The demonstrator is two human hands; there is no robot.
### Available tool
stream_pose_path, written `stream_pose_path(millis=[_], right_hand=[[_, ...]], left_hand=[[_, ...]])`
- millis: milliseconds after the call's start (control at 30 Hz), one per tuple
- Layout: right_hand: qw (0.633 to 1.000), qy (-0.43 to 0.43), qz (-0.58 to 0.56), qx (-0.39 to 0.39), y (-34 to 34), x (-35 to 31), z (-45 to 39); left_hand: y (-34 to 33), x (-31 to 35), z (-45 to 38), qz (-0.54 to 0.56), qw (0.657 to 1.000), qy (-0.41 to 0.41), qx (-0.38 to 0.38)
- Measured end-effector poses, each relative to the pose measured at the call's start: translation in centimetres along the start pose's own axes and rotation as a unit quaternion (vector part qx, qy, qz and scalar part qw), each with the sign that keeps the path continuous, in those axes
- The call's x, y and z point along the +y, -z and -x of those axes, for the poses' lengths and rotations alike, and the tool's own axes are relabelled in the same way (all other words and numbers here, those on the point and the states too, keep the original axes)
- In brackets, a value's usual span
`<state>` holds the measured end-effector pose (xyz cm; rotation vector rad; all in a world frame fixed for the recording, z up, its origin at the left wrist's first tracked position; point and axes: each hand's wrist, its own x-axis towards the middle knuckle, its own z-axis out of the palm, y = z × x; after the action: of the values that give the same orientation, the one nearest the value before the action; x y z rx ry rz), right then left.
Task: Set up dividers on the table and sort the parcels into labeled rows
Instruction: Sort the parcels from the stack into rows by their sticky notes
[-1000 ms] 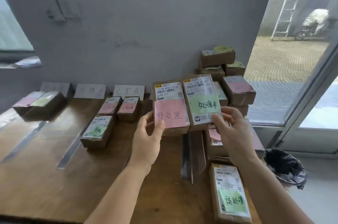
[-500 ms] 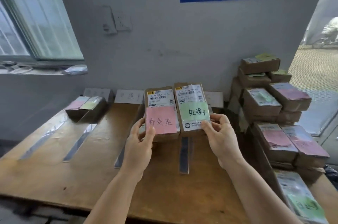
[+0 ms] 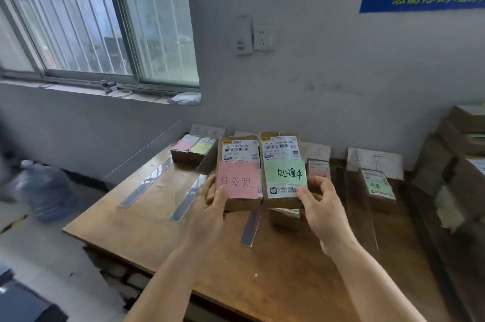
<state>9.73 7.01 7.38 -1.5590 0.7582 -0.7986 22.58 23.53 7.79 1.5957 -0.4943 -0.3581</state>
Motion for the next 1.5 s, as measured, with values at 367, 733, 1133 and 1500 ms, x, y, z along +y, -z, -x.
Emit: stream_pose_path(millis=[367,733,1133,1500], right_hand=[[0.998,-0.035,-0.038,-0.031,-11.9,1.3,-7.7],[0.992,-0.102,-0.057,0.048,-21.2,4.4,-18.8],[0.958,-0.251,0.061,0.122,-27.6,11.9,-24.5],[0.942,-0.280,0.121,0.142,-30.8,13.7,-29.4]], left_hand=[[6.9,-1.7,-11.1,0.051,0.998,0.023,0.000],[9.7,-4.3,-25.4,0.039,0.997,0.063,0.004],[14.4,-8.8,-32.6,0.043,0.992,0.115,-0.018],[17.3,-13.4,-35.4,0.010,0.983,0.178,-0.036]])
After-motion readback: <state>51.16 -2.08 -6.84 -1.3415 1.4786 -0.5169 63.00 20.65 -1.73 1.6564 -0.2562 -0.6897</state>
